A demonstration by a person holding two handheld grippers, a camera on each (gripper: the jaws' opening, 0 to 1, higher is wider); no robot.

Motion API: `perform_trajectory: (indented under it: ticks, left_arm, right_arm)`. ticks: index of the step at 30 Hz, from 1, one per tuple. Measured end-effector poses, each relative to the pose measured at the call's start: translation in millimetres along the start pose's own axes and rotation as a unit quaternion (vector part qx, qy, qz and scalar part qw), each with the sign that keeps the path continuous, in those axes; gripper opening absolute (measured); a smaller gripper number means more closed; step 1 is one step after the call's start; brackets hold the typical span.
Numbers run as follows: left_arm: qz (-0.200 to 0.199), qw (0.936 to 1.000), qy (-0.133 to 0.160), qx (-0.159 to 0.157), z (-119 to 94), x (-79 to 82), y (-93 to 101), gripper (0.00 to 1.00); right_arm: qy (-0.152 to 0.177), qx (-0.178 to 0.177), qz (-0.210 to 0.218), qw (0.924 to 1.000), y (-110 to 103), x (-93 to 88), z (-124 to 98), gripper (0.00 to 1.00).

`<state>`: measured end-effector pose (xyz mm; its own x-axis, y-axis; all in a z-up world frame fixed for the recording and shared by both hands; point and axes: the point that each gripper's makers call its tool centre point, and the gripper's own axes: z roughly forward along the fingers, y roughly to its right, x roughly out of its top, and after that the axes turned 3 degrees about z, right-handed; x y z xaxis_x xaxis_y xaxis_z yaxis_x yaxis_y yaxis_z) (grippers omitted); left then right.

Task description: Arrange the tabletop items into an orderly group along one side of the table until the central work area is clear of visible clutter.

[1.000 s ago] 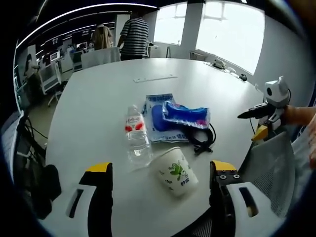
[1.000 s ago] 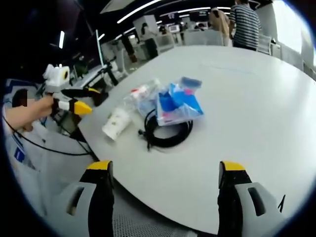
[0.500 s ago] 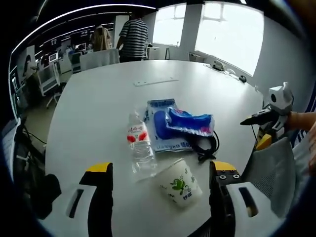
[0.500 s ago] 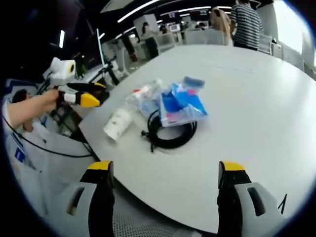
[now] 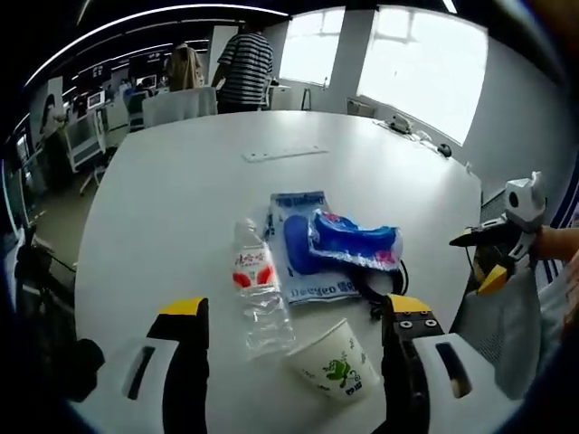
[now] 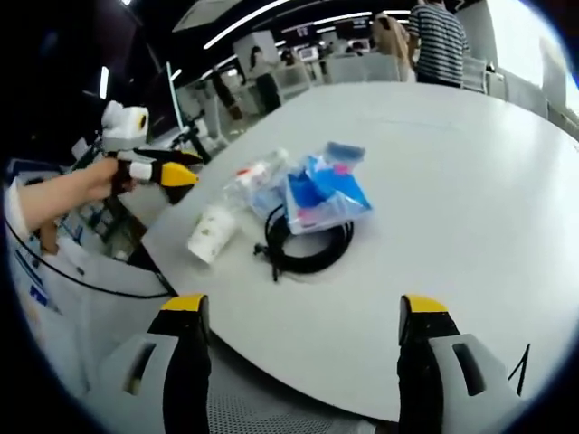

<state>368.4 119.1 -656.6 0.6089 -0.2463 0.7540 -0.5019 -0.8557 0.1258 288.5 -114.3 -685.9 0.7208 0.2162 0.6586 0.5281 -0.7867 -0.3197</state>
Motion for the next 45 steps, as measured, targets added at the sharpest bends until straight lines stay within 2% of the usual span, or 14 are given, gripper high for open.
perform_trajectory:
  ticks: [8,14,19,25,30,33,35,39,45]
  left_arm:
    - [0.01,0.9998,-0.016,-0.01,14.0,6.0,-0.6,0.8]
    - [0.006,0.9993,-0.036,-0.004,22.1,1.2,-6.4,0.78]
    - [-0.017,0.9988,-0.045,-0.003,26.8,-2.6,-8.6,0.77]
    - [-0.025,0.9983,-0.053,-0.001,31.4,-3.9,-11.9,0.77]
    - [-0.049,0.9972,-0.057,0.004,38.1,-4.4,-16.9,0.76]
    - [-0.084,0.9948,-0.057,0.007,42.7,-5.8,-18.0,0.77]
    - [-0.094,0.9937,-0.06,0.01,44.8,-7.6,-18.8,0.77]
    - [-0.105,0.9914,-0.077,0.013,49.3,-14.4,-18.7,0.75]
    - [-0.151,0.9856,-0.074,0.016,55.0,-15.6,-18.9,0.74]
  right_arm:
    - [0.002,-0.001,0.01,0.9999,-3.4,-1.9,-1.5,0.85]
    - [-0.003,0.001,0.016,0.9999,-6.4,-6.4,-1.9,0.84]
    - [-0.002,0.001,0.019,0.9998,-7.4,-7.0,-2.8,0.84]
    - [-0.003,0.003,0.025,0.9997,-6.5,-8.1,-0.9,0.84]
    - [0.002,0.003,0.027,0.9996,-3.6,-4.7,-0.4,0.83]
    - [0.003,0.004,0.026,0.9997,-0.6,-4.7,-0.3,0.83]
    - [0.003,0.003,0.026,0.9997,0.8,-4.7,-0.4,0.83]
    - [-0.001,0.007,0.031,0.9995,2.2,-9.2,-1.5,0.81]
    - [-0.005,0.009,0.035,0.9993,2.4,-15.7,-1.9,0.81]
